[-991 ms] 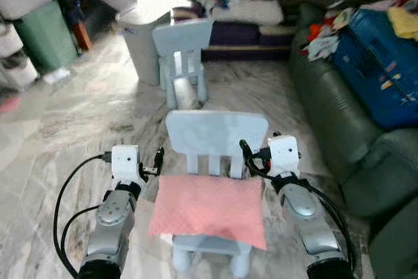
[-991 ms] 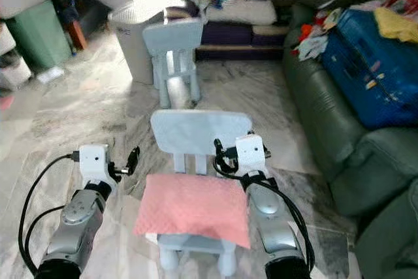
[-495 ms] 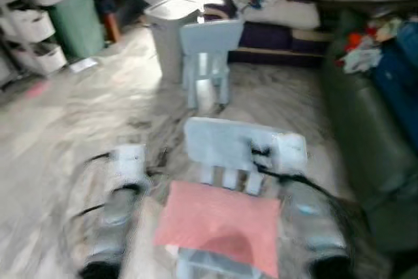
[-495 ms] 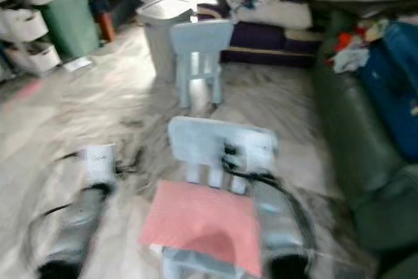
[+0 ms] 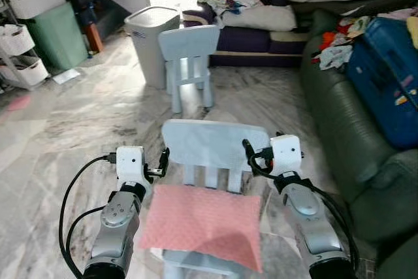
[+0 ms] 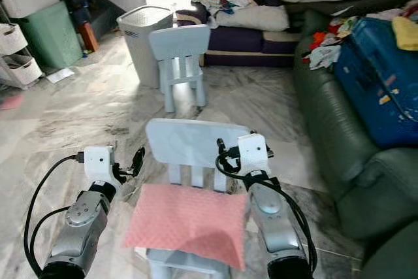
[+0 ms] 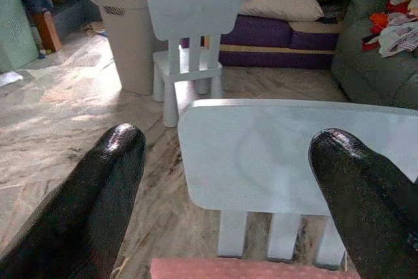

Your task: Move the pillow to the sofa

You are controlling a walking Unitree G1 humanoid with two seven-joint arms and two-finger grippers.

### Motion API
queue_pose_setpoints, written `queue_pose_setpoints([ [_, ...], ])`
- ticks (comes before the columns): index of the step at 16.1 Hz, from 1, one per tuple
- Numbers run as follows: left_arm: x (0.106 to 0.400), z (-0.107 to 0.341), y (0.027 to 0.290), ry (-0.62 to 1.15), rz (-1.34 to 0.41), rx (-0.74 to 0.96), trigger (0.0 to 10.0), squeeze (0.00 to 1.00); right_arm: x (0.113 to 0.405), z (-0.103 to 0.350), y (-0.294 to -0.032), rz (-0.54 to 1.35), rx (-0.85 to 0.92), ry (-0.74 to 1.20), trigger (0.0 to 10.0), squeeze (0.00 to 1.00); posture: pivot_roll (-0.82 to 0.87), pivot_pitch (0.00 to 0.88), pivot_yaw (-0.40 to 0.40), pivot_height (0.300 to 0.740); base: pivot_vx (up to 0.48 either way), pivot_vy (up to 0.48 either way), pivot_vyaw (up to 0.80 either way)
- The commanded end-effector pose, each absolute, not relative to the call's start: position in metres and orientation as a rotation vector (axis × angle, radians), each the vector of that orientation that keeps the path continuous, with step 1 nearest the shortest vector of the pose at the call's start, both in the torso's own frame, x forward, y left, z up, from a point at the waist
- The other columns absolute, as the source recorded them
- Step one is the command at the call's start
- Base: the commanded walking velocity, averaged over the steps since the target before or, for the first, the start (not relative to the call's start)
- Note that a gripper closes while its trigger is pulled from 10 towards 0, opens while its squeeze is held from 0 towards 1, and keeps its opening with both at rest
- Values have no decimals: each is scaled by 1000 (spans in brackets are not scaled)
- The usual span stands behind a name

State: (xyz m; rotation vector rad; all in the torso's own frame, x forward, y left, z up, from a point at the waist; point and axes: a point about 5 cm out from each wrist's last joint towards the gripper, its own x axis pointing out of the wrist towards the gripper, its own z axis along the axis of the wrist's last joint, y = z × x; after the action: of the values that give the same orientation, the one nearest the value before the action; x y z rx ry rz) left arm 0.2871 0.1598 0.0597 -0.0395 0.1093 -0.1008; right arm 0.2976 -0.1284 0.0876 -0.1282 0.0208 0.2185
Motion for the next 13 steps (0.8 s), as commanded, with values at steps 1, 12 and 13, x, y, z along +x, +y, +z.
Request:
queue_pose_setpoints([
  [1, 288, 61, 164, 110, -96, -30, 10000, 0, 299, 93, -126, 225, -122, 2, 10000, 0, -52, 0, 35, 740, 0, 0, 0],
  [12, 230, -11, 212, 380, -43, 72, 10000, 0, 273, 52, -146, 245, -113, 151, 10000, 0, -46, 15, 29, 740, 0, 0, 0],
  [13, 230, -11, 212, 381, -42, 72, 10000, 0, 272, 51, -147, 246, -112, 155, 10000, 0, -46, 16, 29, 740, 0, 0, 0],
])
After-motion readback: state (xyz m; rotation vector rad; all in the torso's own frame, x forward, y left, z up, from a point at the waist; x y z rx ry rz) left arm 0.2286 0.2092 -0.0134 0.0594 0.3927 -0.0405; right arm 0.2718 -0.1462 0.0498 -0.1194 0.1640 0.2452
